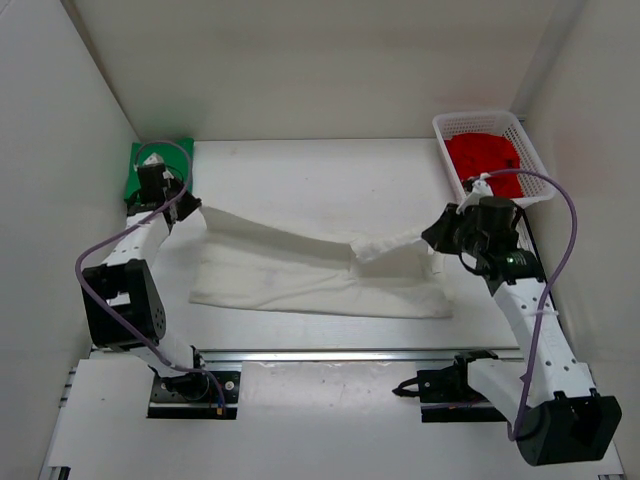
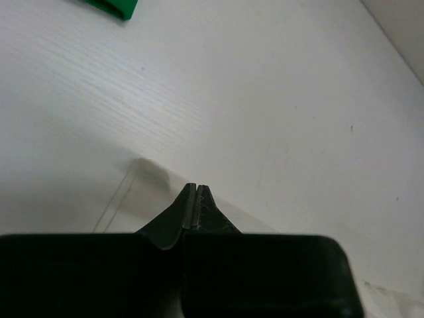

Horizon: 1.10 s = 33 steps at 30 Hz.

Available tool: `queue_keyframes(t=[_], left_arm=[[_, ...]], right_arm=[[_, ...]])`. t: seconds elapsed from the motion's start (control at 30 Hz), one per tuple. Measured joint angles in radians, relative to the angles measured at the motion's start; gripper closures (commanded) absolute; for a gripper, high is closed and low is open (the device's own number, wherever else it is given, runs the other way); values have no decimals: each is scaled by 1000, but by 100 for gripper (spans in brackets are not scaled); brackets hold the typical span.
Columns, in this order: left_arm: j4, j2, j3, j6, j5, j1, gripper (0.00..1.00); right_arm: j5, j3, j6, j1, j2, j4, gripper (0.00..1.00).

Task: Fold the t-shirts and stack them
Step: Grap the side of the flattened tshirt furthest away from the robot with both arms, then fold the other side of the tshirt into a rectangle

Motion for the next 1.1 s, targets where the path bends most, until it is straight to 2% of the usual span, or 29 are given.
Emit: queue_keyframes(t=[0.2, 0.33, 0.4, 0.53, 0.6, 0.67, 0.8, 0.87, 0.9, 1.0, 1.03, 1.1], left_arm=[[39, -37, -159, 3, 3, 8, 100], [-2, -27, -216, 20, -6, 4, 98], [-13, -16, -216, 27, -10, 3, 86], [-6, -5, -234, 13, 19, 32, 56], [-6, -20, -255, -6, 23, 50, 51], [-5, -61, -275, -23, 7, 55, 53], [28, -233, -303, -47, -17, -5, 57], [68, -310, -303, -52, -19, -60, 60], [85, -339, -305, -53, -18, -90, 61], [154, -409, -347, -64, -16, -216, 62], [175, -430, -376, -72, -12, -269, 61], [208, -462, -444, -87, -4, -375, 62]], right_arm=[[-5, -252, 21, -5, -117, -24, 100], [7, -341, 36, -7, -157, -63, 100], [19, -371, 49, -6, -174, -66, 99], [84, -387, 70, 22, -183, -89, 99], [116, -386, 74, 36, -185, -100, 91], [127, -383, 75, 38, -193, -120, 82], [196, -313, 74, 70, -216, -189, 77], [236, -249, 75, 143, -225, -195, 86], [249, -218, 75, 185, -228, -191, 100], [275, -172, 97, 338, -207, -134, 100], [283, -174, 111, 393, -200, -109, 98], [314, -212, 154, 519, -159, -23, 84]])
